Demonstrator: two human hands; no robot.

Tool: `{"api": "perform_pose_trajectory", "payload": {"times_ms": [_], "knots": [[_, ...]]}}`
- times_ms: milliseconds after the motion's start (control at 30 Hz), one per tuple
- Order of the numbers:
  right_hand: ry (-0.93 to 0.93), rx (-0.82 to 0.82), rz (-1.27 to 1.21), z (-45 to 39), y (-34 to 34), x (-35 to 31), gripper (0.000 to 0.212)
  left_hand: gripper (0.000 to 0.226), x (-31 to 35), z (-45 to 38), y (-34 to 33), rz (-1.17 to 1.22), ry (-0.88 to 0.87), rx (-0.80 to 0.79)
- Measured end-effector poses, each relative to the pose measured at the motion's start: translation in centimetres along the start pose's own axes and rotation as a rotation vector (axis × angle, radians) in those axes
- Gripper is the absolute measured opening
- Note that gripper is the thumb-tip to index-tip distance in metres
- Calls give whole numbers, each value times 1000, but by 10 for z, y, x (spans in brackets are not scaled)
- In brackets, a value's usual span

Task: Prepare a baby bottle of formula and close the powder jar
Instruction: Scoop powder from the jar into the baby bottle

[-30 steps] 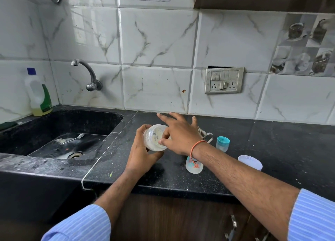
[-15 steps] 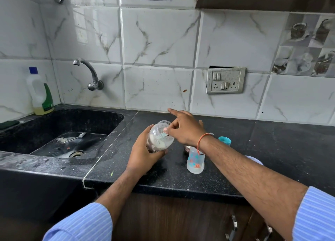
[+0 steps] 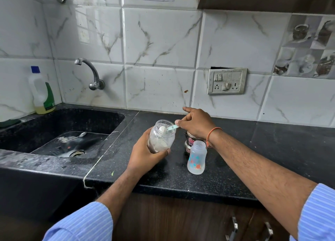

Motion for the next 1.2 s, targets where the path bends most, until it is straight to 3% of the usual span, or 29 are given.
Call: {"api": "perform_pose_trajectory", "payload": {"times_ms": [167,367,1200], "knots": [[67,47,96,-1,8,-5,36,87,0,1,0,-15,11,-12],[65,102,219,-2,15,1,36,88,1,0,-2,-18,-13,-29],[-36,84,284,3,24,11,29,89,3,1,-6,-37,-25,-89]]}}
Point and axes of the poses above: each hand's wrist, its own z-axis away from the middle knuckle, its own y-axis out of the back of the hand, x = y × z, the point moved 9 cm from there along -z, towards the middle knuckle, and after that the axes turned 10 degrees about -y, right-handed, at the moved point
